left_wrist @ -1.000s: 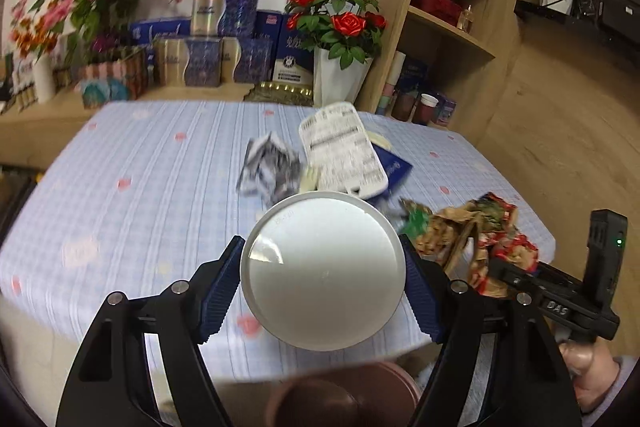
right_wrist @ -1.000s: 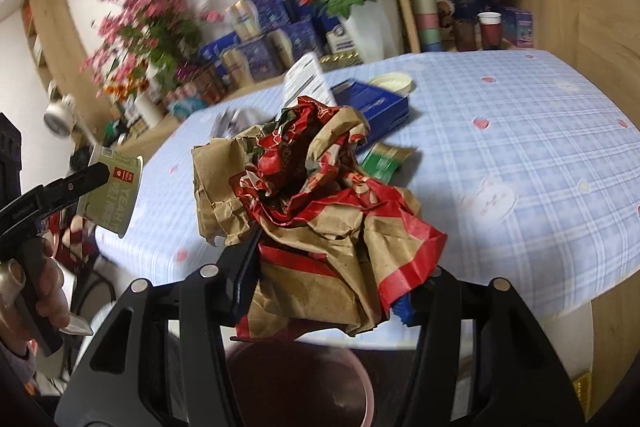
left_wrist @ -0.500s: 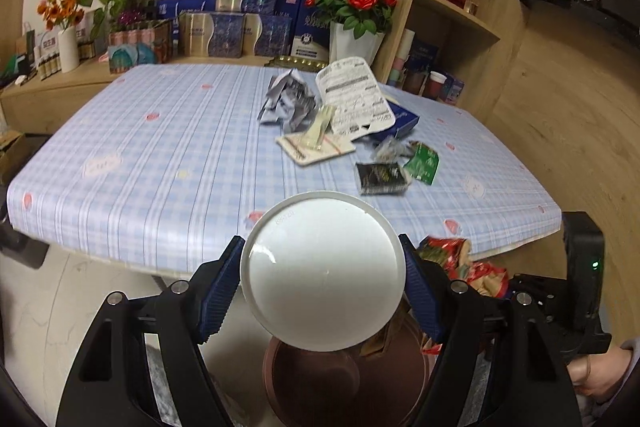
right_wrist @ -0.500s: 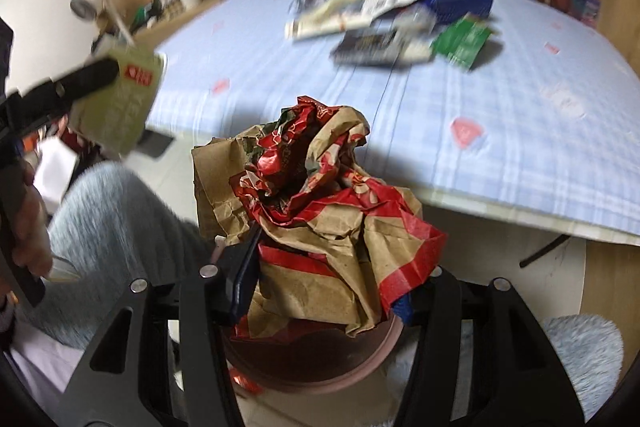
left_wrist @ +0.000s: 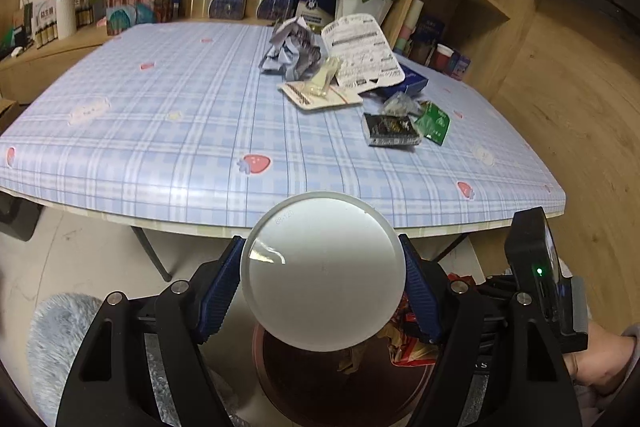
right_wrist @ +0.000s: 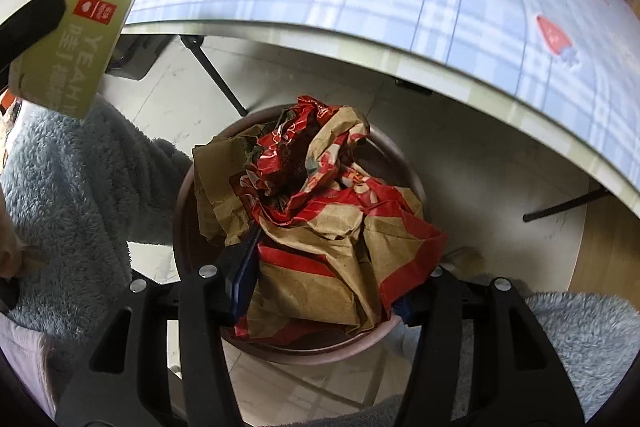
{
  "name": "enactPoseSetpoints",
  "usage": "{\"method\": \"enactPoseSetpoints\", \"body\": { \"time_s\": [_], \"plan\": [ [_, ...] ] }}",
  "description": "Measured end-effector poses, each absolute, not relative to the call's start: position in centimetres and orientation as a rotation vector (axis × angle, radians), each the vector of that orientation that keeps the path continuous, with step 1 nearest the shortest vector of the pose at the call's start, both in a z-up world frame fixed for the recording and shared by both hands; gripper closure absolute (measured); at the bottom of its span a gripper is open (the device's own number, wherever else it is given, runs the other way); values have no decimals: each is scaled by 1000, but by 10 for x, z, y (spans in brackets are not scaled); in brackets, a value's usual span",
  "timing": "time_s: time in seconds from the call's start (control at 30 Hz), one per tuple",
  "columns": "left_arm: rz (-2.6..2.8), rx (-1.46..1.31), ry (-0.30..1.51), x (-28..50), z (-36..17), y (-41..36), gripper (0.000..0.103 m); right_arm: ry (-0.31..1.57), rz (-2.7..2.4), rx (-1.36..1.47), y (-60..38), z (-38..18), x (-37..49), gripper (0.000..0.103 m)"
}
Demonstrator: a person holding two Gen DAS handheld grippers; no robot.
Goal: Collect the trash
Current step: 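Lower the paper bag into the brown bin and open the right gripper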
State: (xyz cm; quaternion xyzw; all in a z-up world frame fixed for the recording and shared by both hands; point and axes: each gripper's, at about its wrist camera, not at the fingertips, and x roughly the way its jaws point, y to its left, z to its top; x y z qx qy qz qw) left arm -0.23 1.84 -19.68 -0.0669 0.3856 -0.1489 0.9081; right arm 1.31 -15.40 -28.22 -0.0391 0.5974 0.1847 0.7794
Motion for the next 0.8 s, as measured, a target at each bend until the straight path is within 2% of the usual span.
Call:
{"method": "enactPoseSetpoints", "body": {
  "time_s": [0.53, 0.8],
  "plan": [
    [-311, -163, 835, 4, -206, 19, 30, 1331, 391, -77, -151, -290, 16, 41],
    [-321, -148, 834, 3, -205, 15, 30, 1295, 401, -83, -150, -281, 13, 23]
  ]
}}
